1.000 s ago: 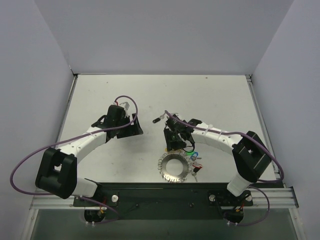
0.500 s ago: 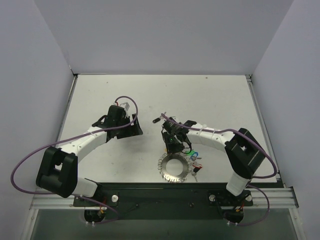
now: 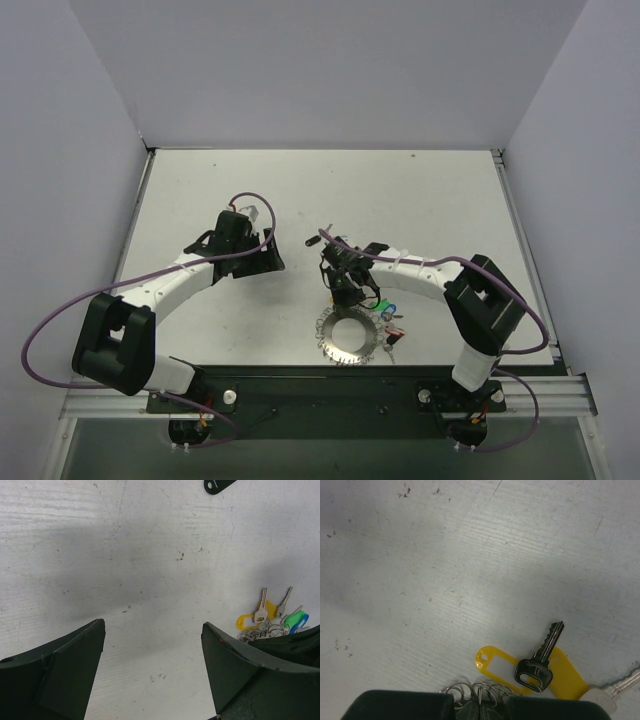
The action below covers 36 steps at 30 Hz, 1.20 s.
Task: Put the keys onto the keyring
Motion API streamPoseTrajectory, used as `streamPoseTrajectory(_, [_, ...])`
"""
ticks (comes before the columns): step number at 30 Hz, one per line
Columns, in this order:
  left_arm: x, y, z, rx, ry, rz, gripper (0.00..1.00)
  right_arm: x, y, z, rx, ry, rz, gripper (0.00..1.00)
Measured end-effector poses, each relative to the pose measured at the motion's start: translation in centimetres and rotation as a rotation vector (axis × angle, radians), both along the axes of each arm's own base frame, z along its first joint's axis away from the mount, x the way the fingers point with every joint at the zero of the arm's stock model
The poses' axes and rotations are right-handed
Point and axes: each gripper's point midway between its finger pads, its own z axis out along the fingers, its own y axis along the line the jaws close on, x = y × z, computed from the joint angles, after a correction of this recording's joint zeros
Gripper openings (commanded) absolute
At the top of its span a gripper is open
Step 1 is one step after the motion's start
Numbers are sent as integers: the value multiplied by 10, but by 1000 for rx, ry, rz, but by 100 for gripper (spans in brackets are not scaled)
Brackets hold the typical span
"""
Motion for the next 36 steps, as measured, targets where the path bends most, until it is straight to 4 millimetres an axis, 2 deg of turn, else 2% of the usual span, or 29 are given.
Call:
streamPoseTrajectory(8, [-2, 2, -2, 12, 11, 2, 87, 1, 0, 1, -1, -8, 18, 0])
streamPoseTrajectory(12, [-3, 3, -3, 16, 13, 2, 87, 4, 2, 7, 11, -36, 53, 0])
streamPoseTrajectory(14, [-3, 3, -2, 16, 11, -1, 87, 6, 4, 15, 31, -59, 77, 0])
streamPoseTrajectory(19, [-4, -1, 5, -4, -9, -29, 87, 11, 14, 54, 139, -165, 139, 0])
streamPoseTrajectory(25, [-2, -11, 38, -76, -119, -78, 87, 10, 21, 90, 239, -266, 236, 0])
streamPoseTrajectory(32, [-11, -25, 85, -181, -288, -176, 85, 1, 28, 101, 288, -283, 375, 0])
streamPoseTrajectory(36, [-22, -35, 114, -255, -394, -258, 84, -4, 28, 116, 333, -308, 439, 0])
